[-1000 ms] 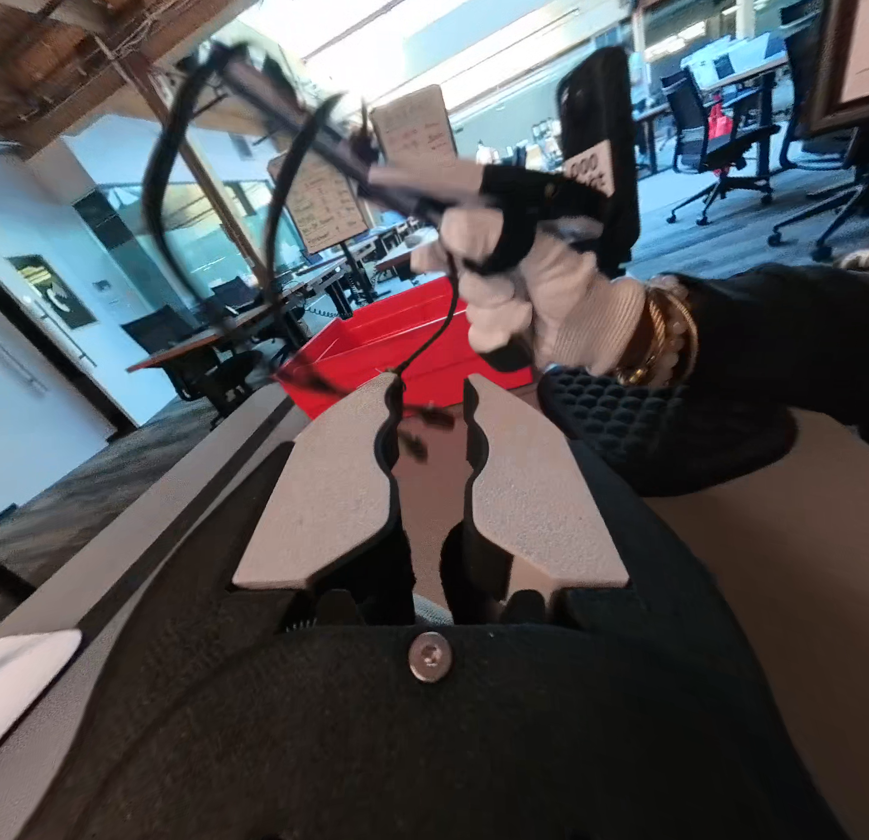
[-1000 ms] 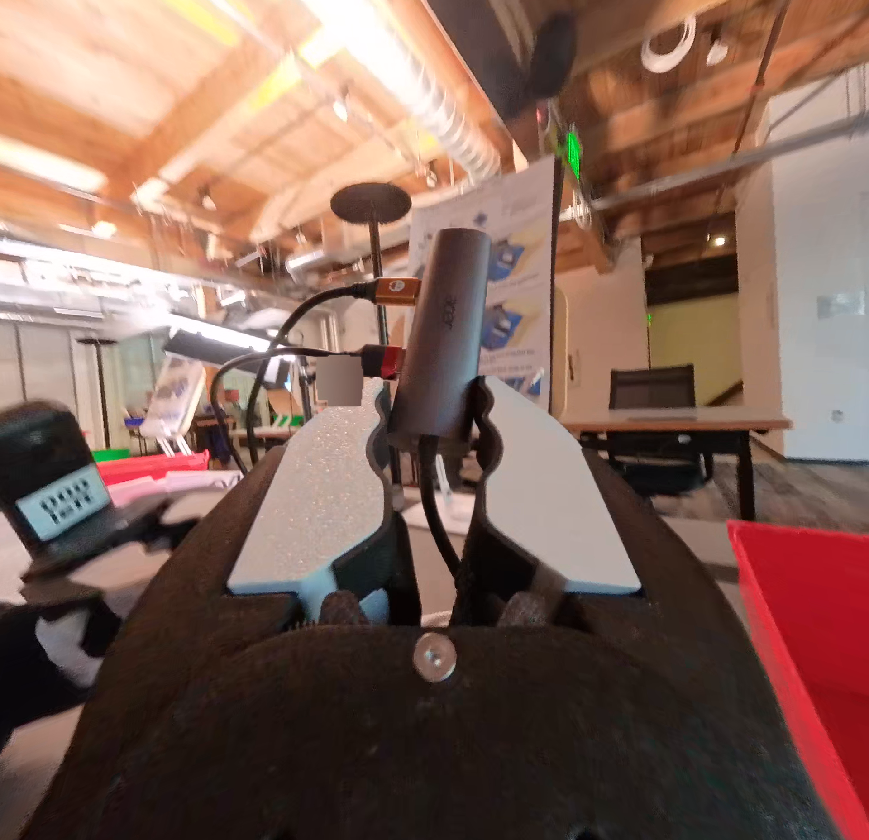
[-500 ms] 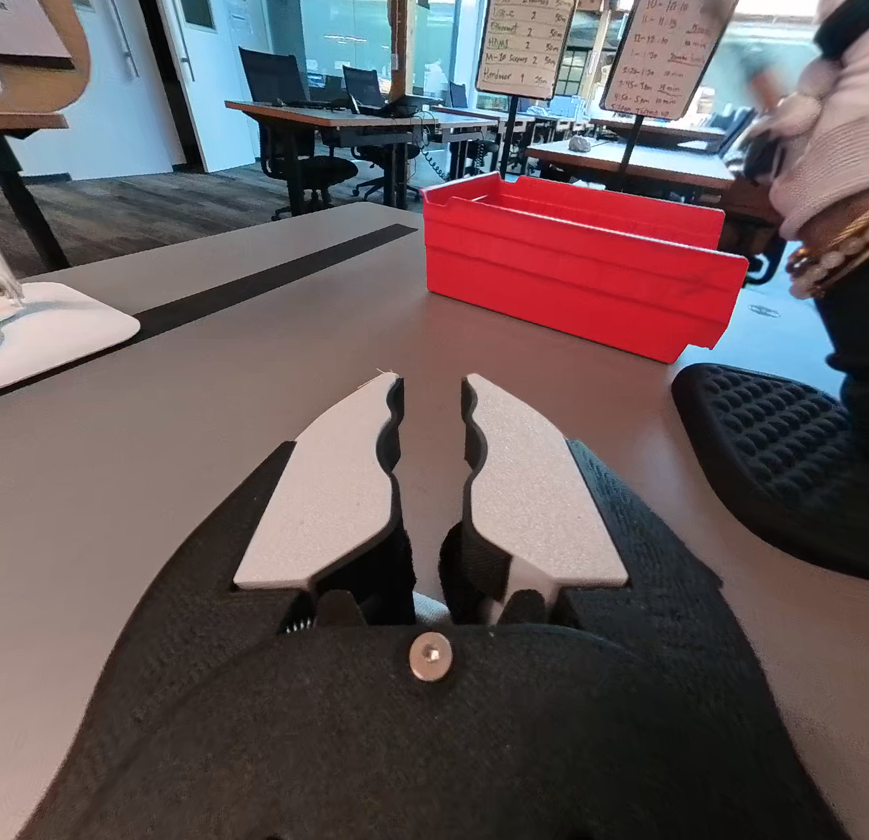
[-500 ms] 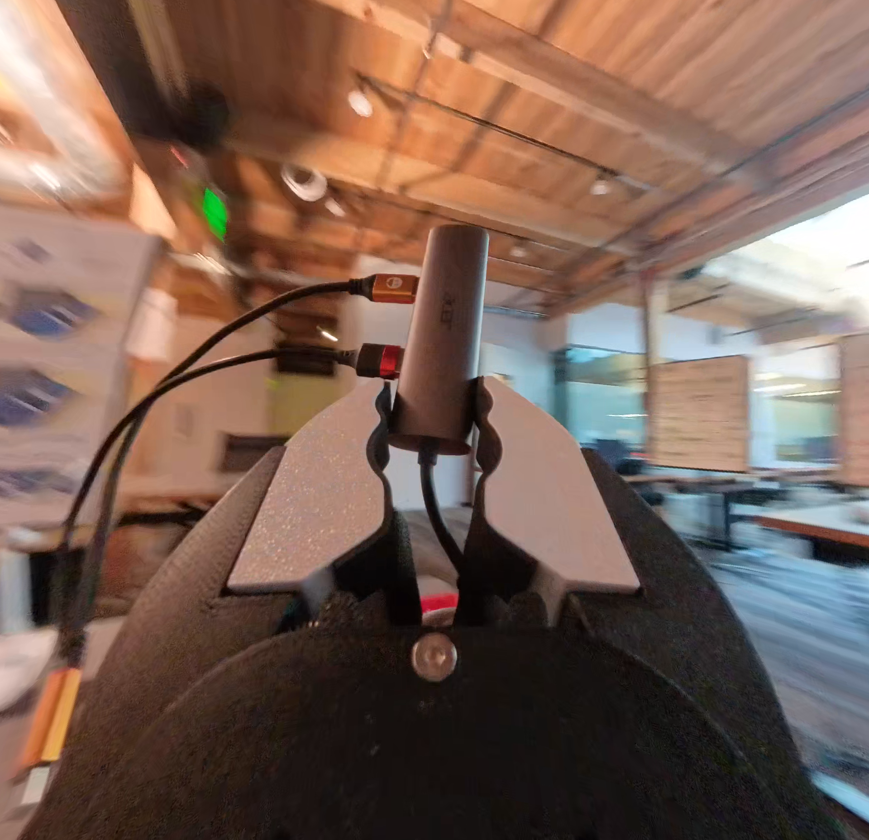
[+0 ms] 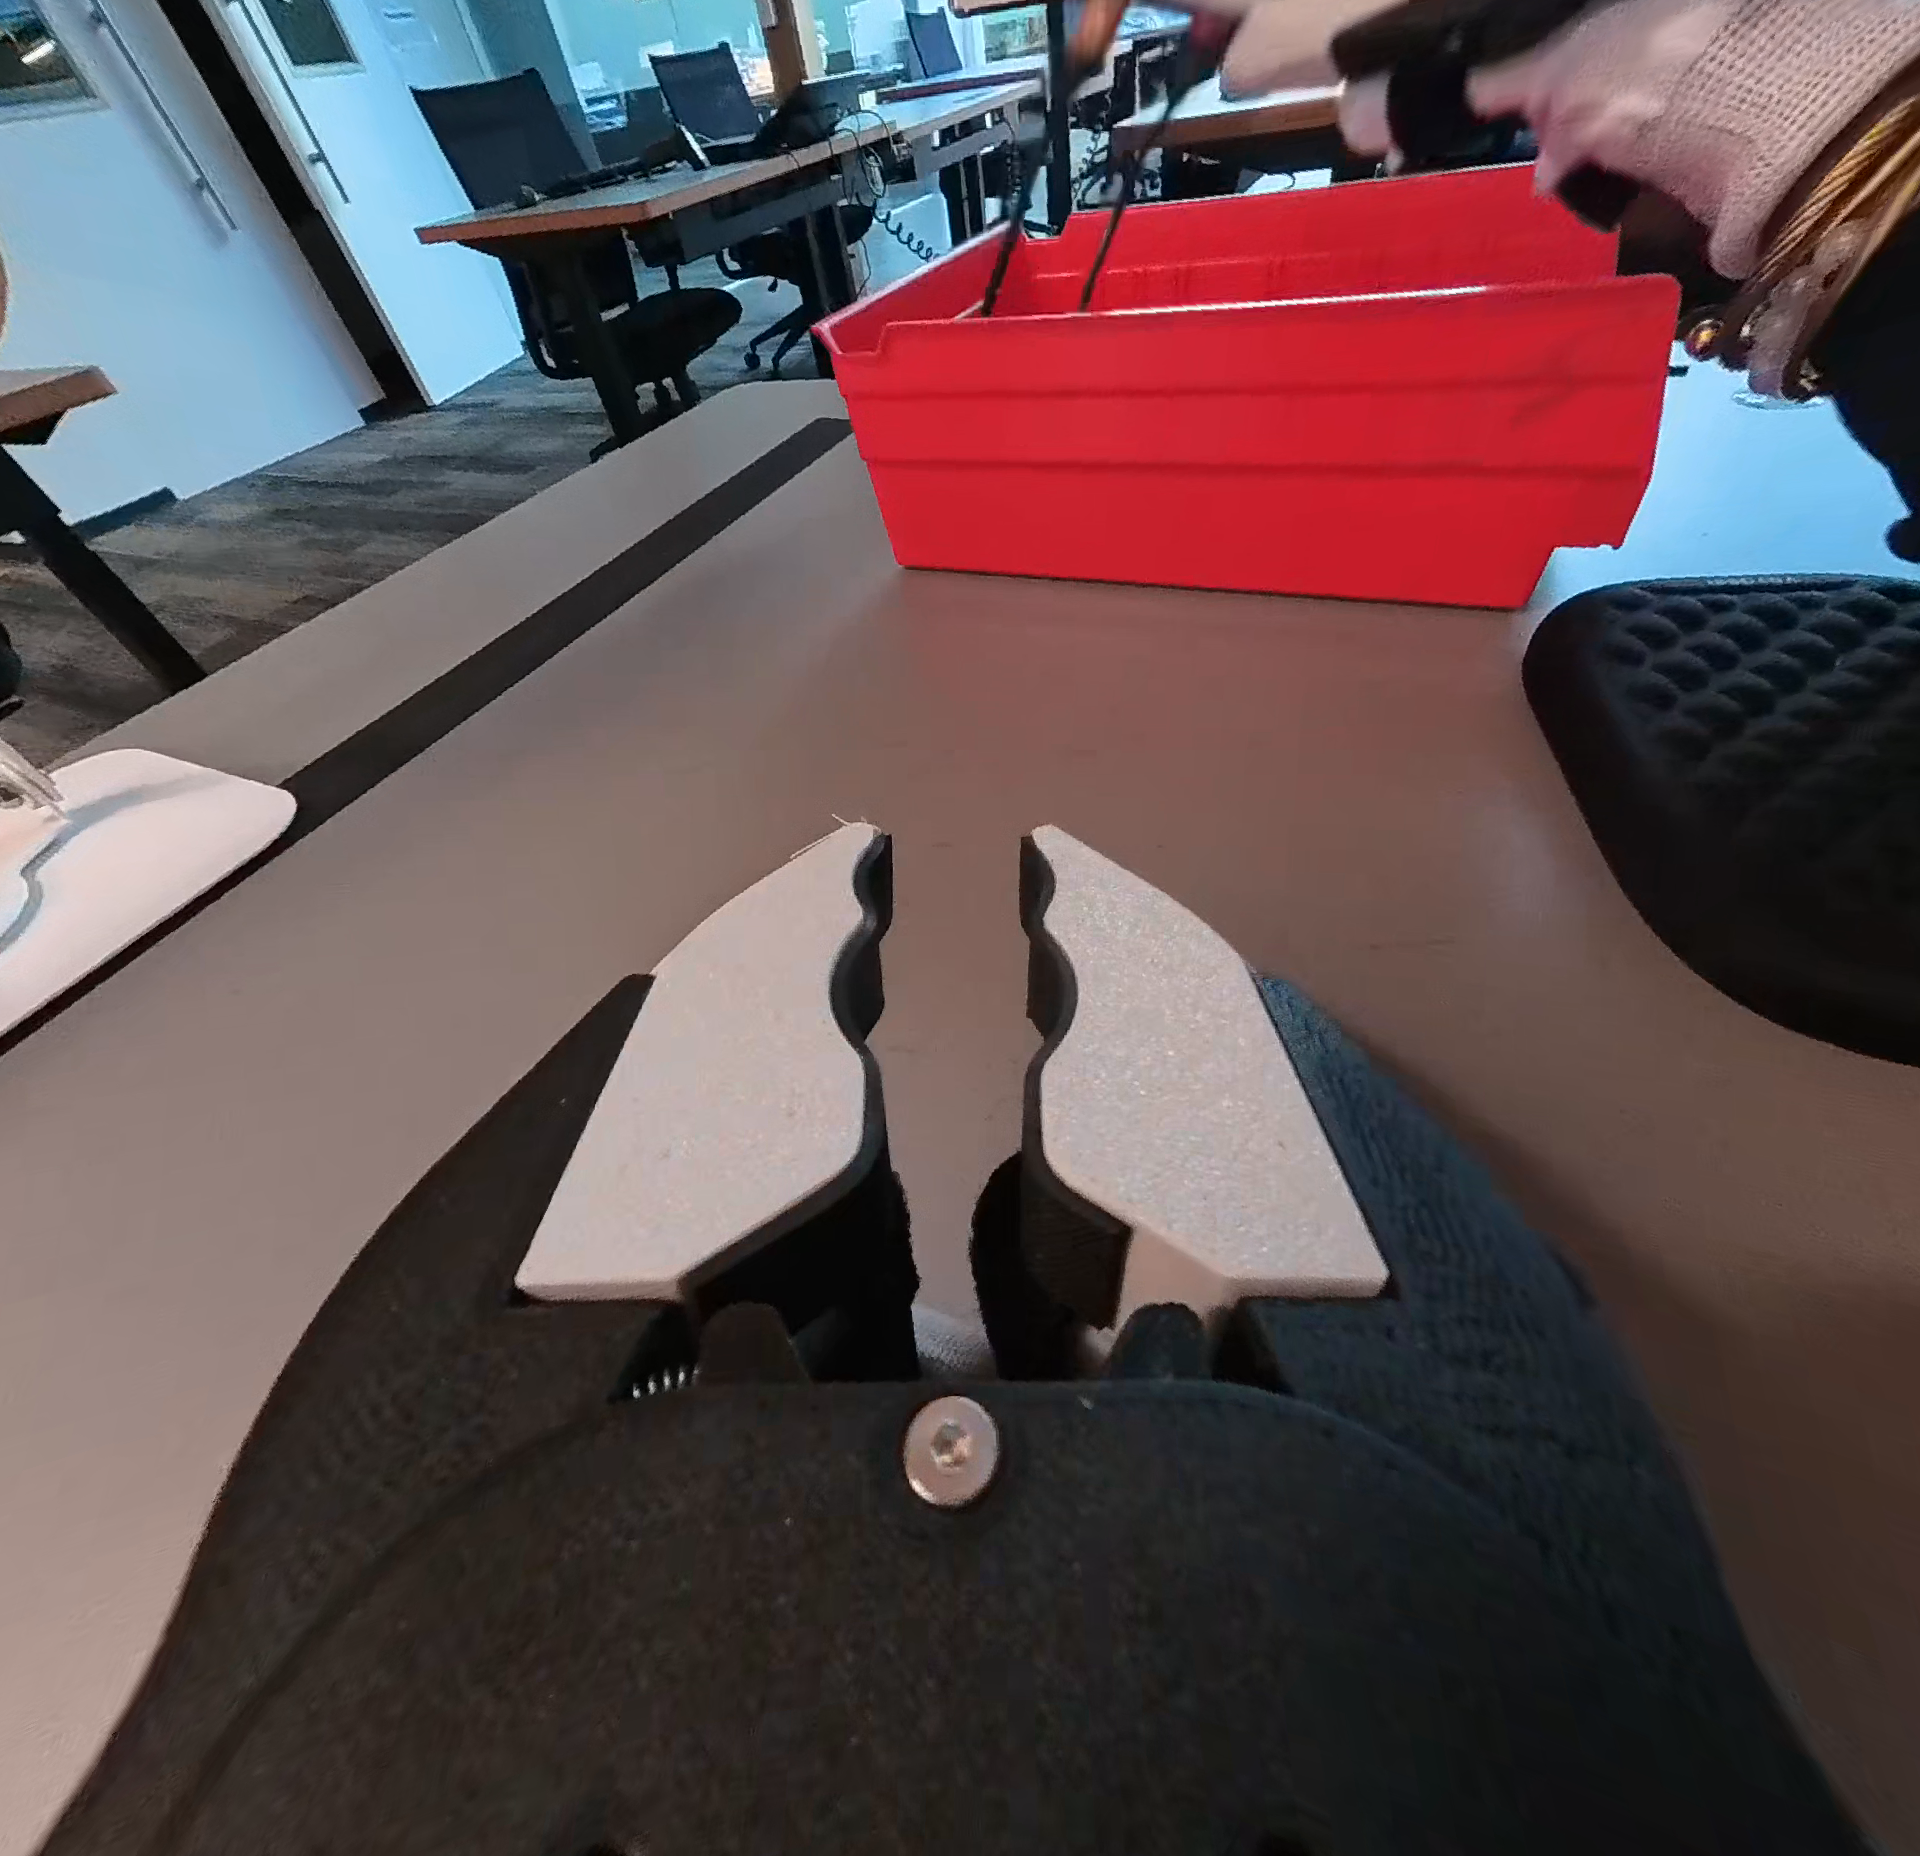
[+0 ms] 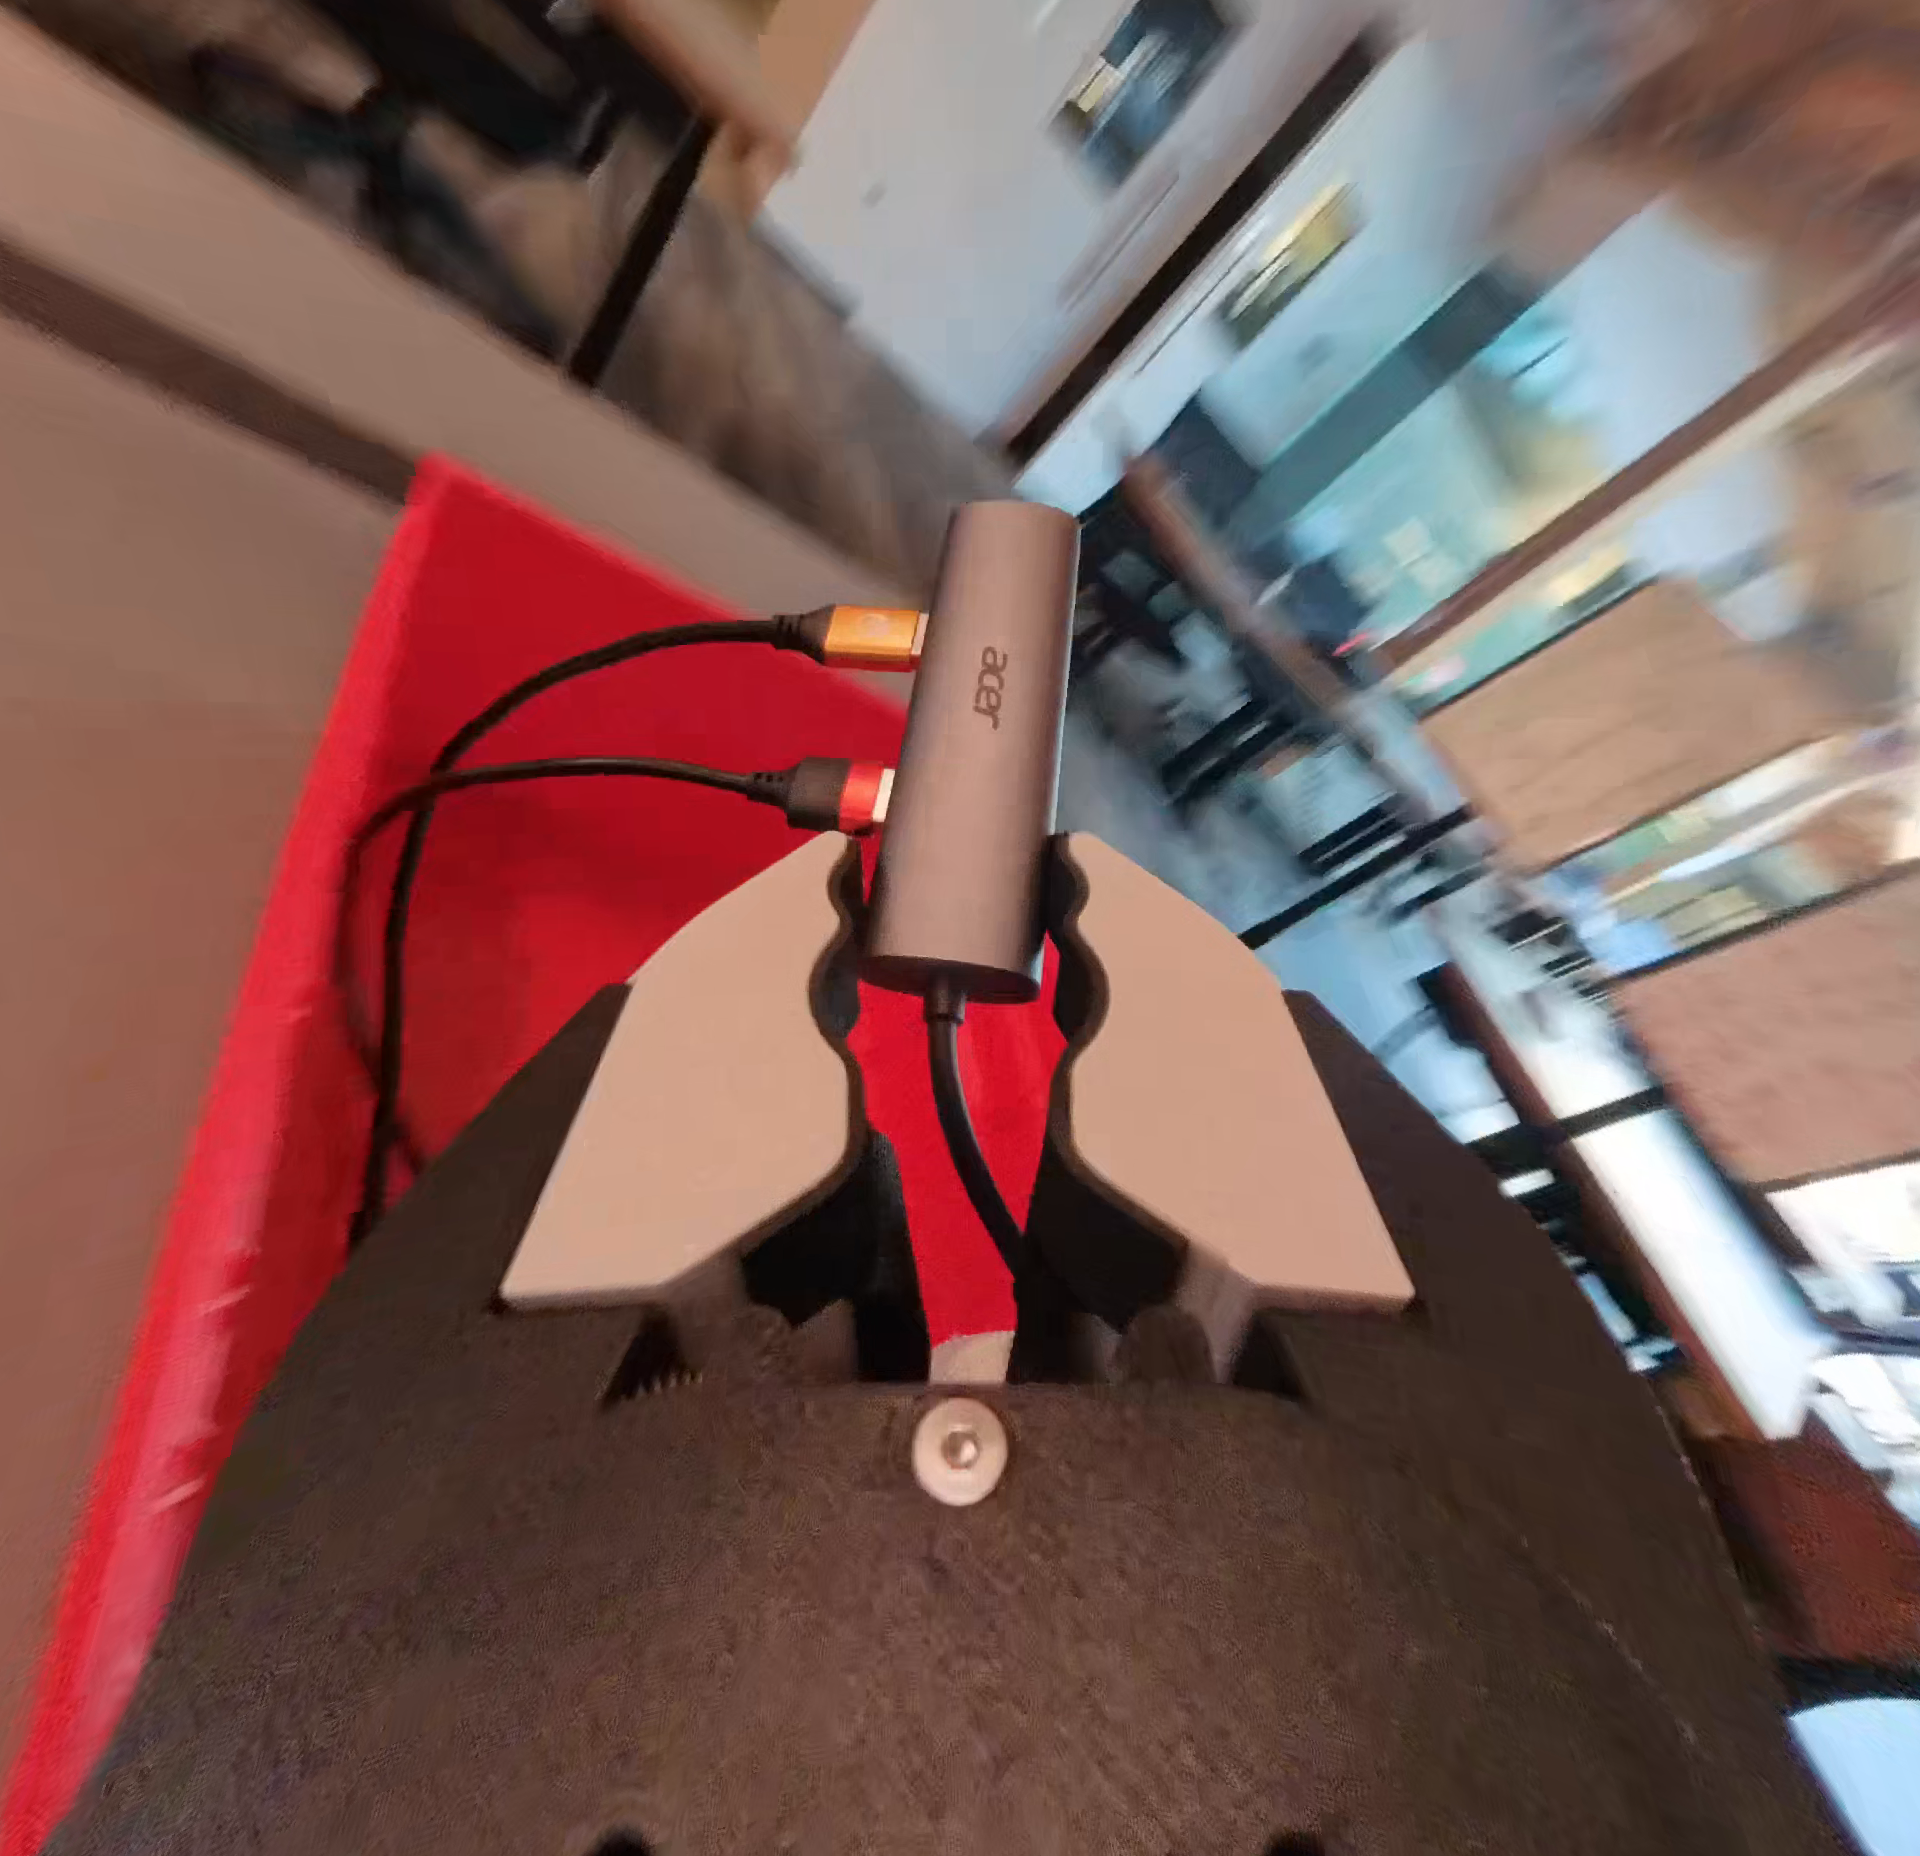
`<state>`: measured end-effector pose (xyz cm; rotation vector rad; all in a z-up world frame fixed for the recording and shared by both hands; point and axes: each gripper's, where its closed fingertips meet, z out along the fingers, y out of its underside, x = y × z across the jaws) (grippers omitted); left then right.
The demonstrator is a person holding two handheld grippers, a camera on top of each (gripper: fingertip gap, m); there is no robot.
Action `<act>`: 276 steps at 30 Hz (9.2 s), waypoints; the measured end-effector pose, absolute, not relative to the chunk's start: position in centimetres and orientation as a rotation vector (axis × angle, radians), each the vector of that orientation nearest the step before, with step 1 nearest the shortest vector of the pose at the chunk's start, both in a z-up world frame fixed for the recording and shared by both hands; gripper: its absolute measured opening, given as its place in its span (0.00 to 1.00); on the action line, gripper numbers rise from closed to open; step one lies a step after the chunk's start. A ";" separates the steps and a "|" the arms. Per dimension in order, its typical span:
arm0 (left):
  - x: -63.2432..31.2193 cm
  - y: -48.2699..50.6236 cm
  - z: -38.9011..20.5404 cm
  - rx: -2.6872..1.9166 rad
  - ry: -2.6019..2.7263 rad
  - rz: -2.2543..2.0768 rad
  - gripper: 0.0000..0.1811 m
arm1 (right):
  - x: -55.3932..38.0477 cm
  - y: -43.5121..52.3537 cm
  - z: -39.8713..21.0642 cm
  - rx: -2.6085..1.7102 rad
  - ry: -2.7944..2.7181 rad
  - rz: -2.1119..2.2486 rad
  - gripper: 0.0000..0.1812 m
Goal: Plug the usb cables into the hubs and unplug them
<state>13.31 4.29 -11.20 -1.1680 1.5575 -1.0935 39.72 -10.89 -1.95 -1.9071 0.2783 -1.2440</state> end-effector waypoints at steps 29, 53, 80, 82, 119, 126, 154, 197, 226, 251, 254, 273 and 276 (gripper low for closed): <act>13.3 4.4 -10.6 -1.142 1.525 -1.097 0.13 | 25.2 -11.0 12.7 -0.638 -0.019 -0.882 0.74; 4.5 9.7 5.7 -0.845 1.032 -1.038 0.17 | 17.2 5.5 -0.7 -1.311 -0.254 -0.493 0.76; -16.9 40.2 -14.0 -1.763 1.553 0.652 0.29 | 16.2 7.1 -4.1 -1.490 -0.327 -0.392 0.74; -16.9 40.1 -14.1 -1.787 1.569 0.661 0.28 | 16.1 7.2 -4.3 -1.501 -0.330 -0.383 0.74; 7.5 10.7 -4.0 -1.073 1.395 -0.443 0.28 | 12.2 2.8 2.1 -1.103 -0.236 0.545 0.56; 8.7 9.4 -8.0 -1.071 1.588 -0.320 0.28 | 9.1 4.6 -2.1 -1.380 -0.407 0.477 0.47; 3.3 14.2 1.2 -0.997 0.927 -1.261 0.32 | 16.2 5.0 -13.2 -1.991 0.310 1.057 0.18; -13.9 19.3 -4.7 -1.588 1.790 -0.292 0.21 | 16.5 4.8 -0.5 -1.278 -0.406 -0.464 0.65; -20.4 27.6 -6.9 -1.749 1.872 0.274 0.03 | 16.5 4.5 0.0 -1.247 -0.385 -0.438 0.59; 4.0 7.9 5.7 -0.783 0.484 -2.272 0.03 | 5.7 2.5 0.1 -1.101 -0.566 0.314 0.34; 4.3 7.0 5.3 -0.737 0.526 -2.302 0.03 | 5.1 3.3 -0.6 -1.154 -0.516 0.359 0.33; 7.7 1.4 0.3 -1.041 1.255 -2.384 0.18 | 7.2 1.6 0.3 -1.068 -0.727 -0.163 0.05; 7.0 0.5 0.1 -1.014 1.357 -2.422 0.11 | 6.4 1.4 0.0 -1.025 -0.834 -0.324 0.05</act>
